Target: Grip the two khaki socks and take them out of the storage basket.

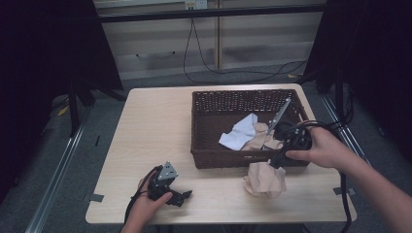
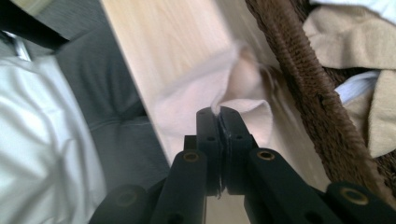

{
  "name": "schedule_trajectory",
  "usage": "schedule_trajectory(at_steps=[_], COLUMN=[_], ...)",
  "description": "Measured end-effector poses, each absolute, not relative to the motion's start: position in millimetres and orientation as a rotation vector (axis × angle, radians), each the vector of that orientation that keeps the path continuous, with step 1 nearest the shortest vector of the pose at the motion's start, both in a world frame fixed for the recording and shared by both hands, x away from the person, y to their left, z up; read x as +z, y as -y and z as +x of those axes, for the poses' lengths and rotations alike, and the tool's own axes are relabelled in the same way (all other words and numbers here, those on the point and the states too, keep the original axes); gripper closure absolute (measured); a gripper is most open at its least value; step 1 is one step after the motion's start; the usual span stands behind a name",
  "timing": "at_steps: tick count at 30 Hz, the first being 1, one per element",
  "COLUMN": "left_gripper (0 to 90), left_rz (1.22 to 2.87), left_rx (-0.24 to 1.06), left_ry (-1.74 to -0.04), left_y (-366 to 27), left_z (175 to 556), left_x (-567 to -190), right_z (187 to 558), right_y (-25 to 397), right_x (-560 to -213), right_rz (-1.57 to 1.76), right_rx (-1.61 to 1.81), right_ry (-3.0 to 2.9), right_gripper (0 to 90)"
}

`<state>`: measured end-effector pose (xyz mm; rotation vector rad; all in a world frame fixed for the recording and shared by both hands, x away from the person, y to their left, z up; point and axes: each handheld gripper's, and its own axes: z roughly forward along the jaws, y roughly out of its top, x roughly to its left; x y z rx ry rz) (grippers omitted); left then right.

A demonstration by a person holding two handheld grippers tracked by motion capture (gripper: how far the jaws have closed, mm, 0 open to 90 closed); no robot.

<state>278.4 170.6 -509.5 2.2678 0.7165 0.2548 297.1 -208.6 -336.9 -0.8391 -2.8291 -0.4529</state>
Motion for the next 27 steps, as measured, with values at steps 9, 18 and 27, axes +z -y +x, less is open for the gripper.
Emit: schedule_trajectory(at_steps=[9, 18, 27], left_gripper=[0.0, 0.0, 0.0], left_rz=[2.265, 2.262, 2.263], left_rx=[0.254, 0.255, 0.259], left_ry=[-0.715, -0.715, -0.717], left_y=[-171, -170, -170], left_z=[278, 278, 278], left_x=[-510, -510, -510], right_z=[295, 277, 257], right_y=[210, 239, 257], right_x=[-358, -377, -401], right_rz=[-0.874, -0.965, -0.999], right_rx=[-0.485, -0.56, -0.635], right_ry=[2.867, 2.879, 2.925], right_gripper=[51.9, 22.0, 11.5])
